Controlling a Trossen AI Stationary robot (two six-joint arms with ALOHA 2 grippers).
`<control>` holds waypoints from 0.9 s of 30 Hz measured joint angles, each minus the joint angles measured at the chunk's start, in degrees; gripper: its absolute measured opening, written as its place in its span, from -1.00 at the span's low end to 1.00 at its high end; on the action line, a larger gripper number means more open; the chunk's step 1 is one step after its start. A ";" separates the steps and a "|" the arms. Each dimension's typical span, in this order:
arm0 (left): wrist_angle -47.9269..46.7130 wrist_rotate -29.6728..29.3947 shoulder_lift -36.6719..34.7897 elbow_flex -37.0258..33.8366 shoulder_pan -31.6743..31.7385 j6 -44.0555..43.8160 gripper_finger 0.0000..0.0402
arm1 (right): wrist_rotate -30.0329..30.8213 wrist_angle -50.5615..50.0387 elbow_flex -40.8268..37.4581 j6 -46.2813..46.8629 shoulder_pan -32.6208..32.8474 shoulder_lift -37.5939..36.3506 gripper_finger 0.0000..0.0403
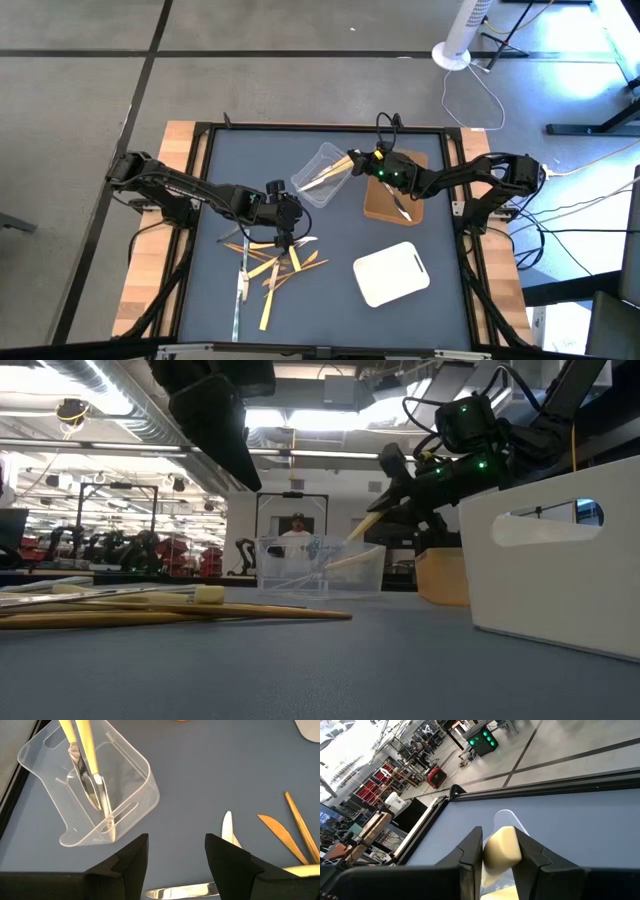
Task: Sort silverware by color (type)
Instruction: Put the yellow knife into the transparent bin
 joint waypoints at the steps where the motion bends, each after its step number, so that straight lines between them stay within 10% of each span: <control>1: 0.00 -0.01 0.00 0.00 0.01 0.00 -0.05 | 0.00 0.00 0.00 0.00 0.00 0.00 -0.62; 11: 0.00 0.00 0.00 0.00 0.02 0.00 -0.05 | -0.55 0.00 0.00 0.00 0.00 0.00 -0.60; 27: 0.00 -0.02 0.00 0.00 0.02 0.00 -0.05 | -1.33 0.00 0.00 0.00 0.00 -0.02 -0.04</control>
